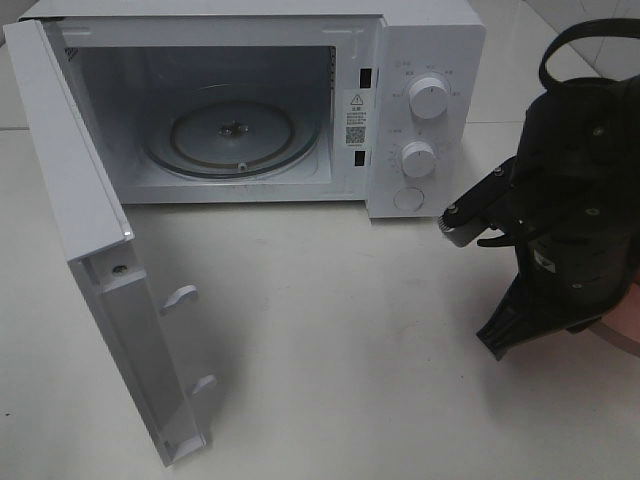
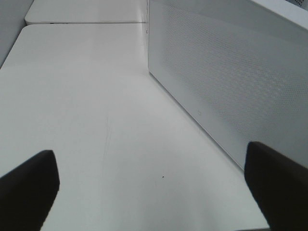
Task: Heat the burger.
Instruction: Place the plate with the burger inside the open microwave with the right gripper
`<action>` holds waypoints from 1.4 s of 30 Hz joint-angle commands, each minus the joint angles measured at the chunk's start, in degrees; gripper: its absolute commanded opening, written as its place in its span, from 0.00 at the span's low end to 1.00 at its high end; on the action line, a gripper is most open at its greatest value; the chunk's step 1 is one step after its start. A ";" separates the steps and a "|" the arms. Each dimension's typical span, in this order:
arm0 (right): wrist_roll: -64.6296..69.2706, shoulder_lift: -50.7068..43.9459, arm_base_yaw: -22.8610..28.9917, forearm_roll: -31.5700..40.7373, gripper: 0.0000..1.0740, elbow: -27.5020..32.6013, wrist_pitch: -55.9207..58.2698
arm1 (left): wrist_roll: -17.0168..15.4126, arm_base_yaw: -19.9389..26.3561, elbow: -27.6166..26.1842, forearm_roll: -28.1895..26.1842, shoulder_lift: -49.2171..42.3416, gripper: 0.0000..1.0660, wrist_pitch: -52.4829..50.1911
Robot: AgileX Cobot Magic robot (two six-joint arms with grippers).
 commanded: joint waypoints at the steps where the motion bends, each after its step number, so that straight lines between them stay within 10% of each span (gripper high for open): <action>1: -0.46 -1.15 2.69 -3.09 0.00 0.00 3.44 | -0.29 0.11 0.29 -0.29 -1.26 0.94 -0.63; 31: -6.53 -2.18 26.59 -4.07 0.00 0.00 8.59 | -0.29 0.11 0.29 -0.29 -1.26 0.94 -0.63; 42: -12.55 -2.18 28.13 -7.16 0.01 0.00 8.02 | -0.29 0.11 0.29 -0.29 -1.26 0.94 -0.63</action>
